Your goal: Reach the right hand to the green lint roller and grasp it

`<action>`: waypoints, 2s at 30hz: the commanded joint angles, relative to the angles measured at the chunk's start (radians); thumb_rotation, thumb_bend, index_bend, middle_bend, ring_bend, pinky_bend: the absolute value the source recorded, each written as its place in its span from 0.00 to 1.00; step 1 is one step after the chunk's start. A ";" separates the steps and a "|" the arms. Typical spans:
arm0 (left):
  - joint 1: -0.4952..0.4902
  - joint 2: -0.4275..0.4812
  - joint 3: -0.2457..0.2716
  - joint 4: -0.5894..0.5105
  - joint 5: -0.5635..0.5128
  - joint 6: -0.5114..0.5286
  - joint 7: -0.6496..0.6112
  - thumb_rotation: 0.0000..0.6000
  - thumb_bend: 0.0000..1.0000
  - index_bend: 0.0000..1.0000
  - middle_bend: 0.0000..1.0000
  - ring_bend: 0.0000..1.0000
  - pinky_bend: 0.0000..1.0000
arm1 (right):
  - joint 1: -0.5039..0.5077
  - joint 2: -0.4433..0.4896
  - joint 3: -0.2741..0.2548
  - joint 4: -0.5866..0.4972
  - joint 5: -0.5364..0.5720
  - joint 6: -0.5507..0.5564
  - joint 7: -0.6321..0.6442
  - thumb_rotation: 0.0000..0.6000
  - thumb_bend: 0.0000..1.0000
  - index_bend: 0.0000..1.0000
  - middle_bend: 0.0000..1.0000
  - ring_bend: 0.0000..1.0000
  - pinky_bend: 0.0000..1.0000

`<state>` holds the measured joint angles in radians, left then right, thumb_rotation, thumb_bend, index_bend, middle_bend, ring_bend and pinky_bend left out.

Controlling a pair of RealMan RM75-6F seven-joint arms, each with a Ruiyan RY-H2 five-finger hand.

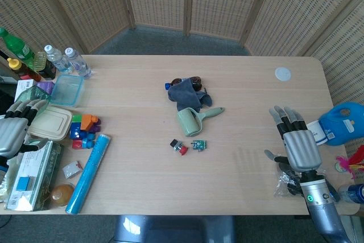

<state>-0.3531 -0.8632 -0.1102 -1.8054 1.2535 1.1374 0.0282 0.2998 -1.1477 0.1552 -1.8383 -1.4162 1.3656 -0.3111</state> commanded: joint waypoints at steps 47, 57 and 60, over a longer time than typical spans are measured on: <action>0.070 0.103 0.026 -0.081 0.104 0.072 -0.086 1.00 0.31 0.00 0.00 0.00 0.00 | 0.519 -0.437 0.060 0.672 0.097 -0.614 0.228 1.00 0.24 0.00 0.00 0.00 0.00; 0.057 0.099 0.023 -0.081 0.106 0.055 -0.081 1.00 0.32 0.00 0.00 0.00 0.00 | 0.620 -0.531 0.055 0.797 0.115 -0.724 0.233 1.00 0.27 0.00 0.00 0.00 0.00; 0.056 0.098 0.022 -0.079 0.105 0.053 -0.082 1.00 0.31 0.00 0.00 0.00 0.00 | 0.644 -0.556 0.053 0.837 0.118 -0.748 0.235 1.00 0.27 0.00 0.00 0.00 0.00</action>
<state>-0.2971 -0.7654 -0.0879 -1.8850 1.3589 1.1904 -0.0534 0.9346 -1.6908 0.2087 -1.0174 -1.3015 0.6300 -0.0783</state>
